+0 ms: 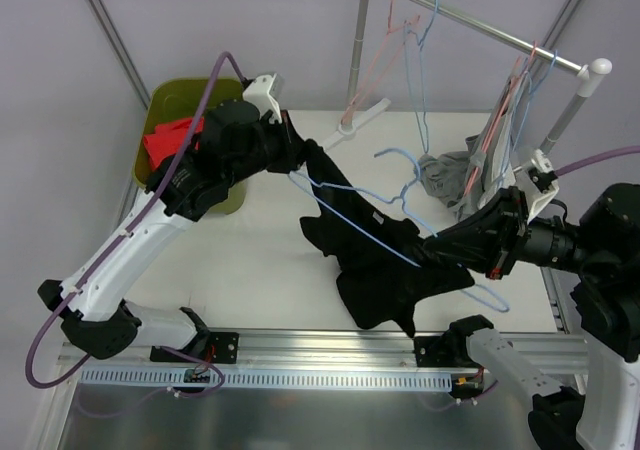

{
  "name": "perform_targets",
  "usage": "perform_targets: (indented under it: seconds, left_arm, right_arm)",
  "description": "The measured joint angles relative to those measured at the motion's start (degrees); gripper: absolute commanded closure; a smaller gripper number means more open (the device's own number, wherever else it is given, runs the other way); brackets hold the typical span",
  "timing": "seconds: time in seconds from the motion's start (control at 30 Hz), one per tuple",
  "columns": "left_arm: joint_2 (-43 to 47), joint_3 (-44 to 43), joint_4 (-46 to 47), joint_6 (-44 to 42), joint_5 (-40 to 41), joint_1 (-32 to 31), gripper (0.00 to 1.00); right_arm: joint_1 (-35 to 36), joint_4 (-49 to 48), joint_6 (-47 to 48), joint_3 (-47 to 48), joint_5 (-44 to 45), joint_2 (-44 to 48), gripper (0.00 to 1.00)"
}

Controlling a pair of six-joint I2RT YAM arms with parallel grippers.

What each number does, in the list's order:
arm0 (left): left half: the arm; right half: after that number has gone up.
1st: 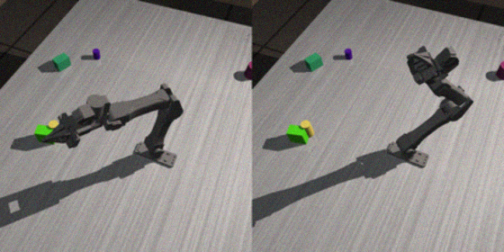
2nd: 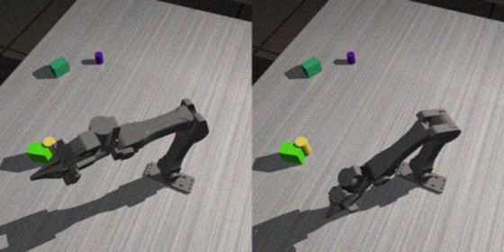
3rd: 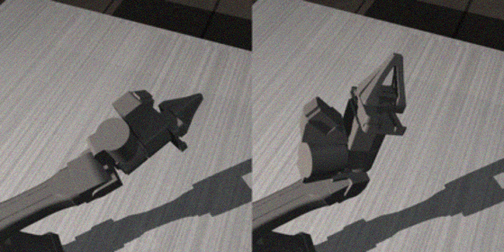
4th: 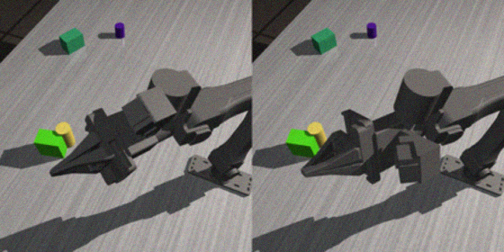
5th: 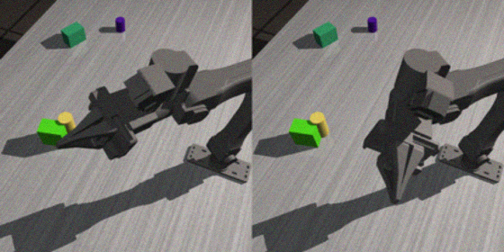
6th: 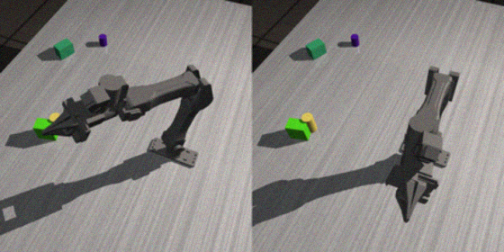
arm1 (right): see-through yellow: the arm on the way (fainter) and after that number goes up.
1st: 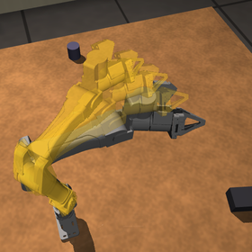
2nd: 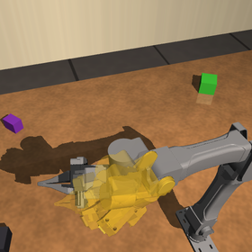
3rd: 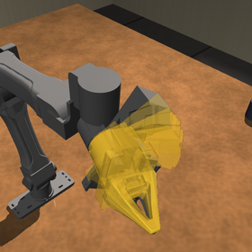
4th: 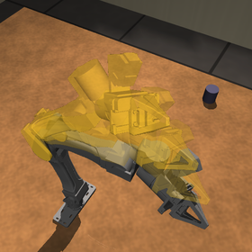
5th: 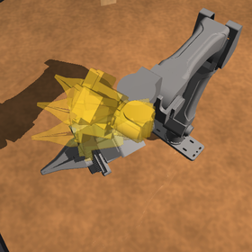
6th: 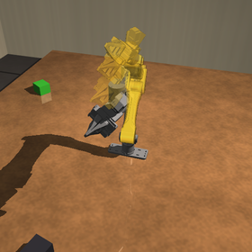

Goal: Remove the tank top from the hanger

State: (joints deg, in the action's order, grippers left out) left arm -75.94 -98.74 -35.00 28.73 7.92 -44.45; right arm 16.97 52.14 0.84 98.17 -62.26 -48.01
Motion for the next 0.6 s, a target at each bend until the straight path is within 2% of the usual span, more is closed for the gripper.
perform_targets:
  seconds: [0.13, 0.23, 0.37, 0.6]
  left_arm:
    - [5.77, 13.33, 3.45, 1.77, -9.57, 0.37, 1.0]
    - [9.81, 22.8, 6.56, 3.76, -17.64, -0.5, 1.0]
    - [14.36, 28.79, 9.46, 6.88, -19.65, -0.5, 1.0]
    - [19.39, 28.7, 8.87, 12.0, -12.79, 2.58, 1.0]
  right_arm:
    - [0.15, -8.76, 0.85, -6.38, 18.03, 5.33, 1.0]
    - [0.17, -16.57, -0.35, -11.91, 24.72, 7.1, 1.0]
    - [0.55, -19.43, -2.08, -12.31, 23.15, 3.39, 1.0]
    - [0.5, -26.21, -4.31, -11.93, 15.96, -0.85, 1.0]
